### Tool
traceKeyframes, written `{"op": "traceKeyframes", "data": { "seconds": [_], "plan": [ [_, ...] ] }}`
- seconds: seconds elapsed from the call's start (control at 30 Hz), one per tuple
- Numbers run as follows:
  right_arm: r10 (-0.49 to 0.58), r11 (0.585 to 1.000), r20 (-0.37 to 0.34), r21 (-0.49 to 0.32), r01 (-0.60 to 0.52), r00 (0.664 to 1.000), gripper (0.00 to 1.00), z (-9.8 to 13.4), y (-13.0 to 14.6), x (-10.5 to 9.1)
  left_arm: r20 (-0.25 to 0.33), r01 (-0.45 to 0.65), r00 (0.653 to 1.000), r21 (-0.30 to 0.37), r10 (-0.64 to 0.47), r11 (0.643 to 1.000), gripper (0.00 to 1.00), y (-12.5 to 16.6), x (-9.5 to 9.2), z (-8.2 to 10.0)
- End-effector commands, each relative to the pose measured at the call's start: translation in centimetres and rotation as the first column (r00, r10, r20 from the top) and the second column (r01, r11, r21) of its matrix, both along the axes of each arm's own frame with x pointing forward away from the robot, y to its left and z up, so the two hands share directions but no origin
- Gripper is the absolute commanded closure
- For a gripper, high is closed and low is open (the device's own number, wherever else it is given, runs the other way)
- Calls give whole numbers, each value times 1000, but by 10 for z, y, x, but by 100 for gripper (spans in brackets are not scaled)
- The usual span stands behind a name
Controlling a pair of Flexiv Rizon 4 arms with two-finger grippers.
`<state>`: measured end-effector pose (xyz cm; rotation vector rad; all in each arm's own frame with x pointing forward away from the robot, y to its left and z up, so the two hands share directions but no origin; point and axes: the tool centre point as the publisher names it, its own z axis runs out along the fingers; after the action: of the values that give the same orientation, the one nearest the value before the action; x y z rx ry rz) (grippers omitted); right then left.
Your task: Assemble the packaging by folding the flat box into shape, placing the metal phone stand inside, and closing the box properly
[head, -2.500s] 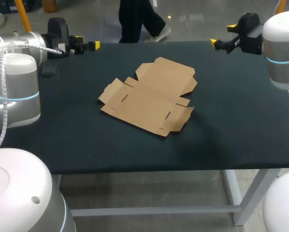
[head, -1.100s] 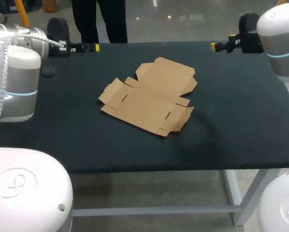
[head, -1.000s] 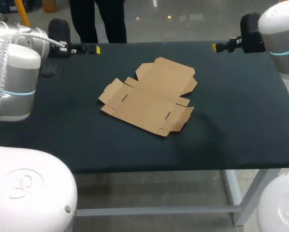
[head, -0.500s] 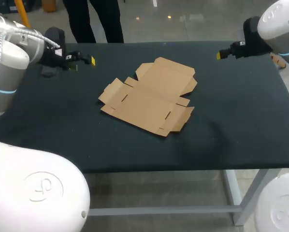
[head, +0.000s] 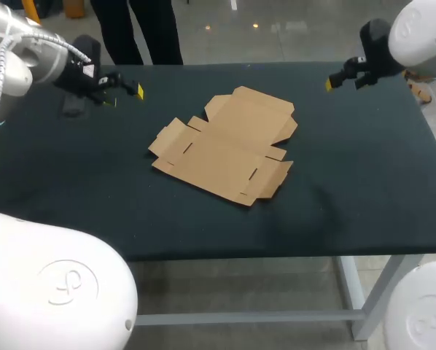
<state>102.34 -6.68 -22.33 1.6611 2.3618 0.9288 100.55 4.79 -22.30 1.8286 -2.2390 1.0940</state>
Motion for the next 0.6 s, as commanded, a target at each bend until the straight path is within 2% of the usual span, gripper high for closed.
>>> {"op": "traceKeyframes", "data": {
  "seconds": [0.03,0.1,0.13,0.2,0.23,0.27,0.3,0.33,0.43,0.6],
  "plan": [
    [7,1000,-16,-2,-7,1000,0,2,-2,1,-92,48,995,33,-45,998,0,0,2,3],
    [11,1000,-29,-2,-11,1000,0,2,0,2,-108,85,991,22,-82,996,0,-4,6,1],
    [-15,1000,-72,-6,15,997,0,1,2,1,-113,108,988,17,-106,994,0,-5,7,0],
    [-22,1000,-103,5,23,994,0,-1,3,-1,-120,149,982,-3,-148,989,0,-4,7,-3],
    [-66,998,-146,-3,66,987,0,-3,2,-3,-126,171,977,-8,-170,985,0,-2,7,-4],
    [-58,998,-149,2,59,987,0,-5,2,-4,-130,194,972,-15,-194,981,0,-2,6,-6],
    [-58,998,-155,11,61,986,0,-6,1,-6,-131,197,972,-18,-197,980,0,-1,6,-7],
    [-82,996,-199,11,86,977,0,-9,1,-9,-132,214,968,-14,-214,977,0,0,6,-9],
    [-103,994,-253,20,111,962,0,-15,3,-16,-130,241,962,-11,-241,970,0,2,4,-14],
    [-94,992,-298,50,114,950,0,-27,10,-31,-141,259,957,5,-255,966,0,3,1,-24]
  ]
}}
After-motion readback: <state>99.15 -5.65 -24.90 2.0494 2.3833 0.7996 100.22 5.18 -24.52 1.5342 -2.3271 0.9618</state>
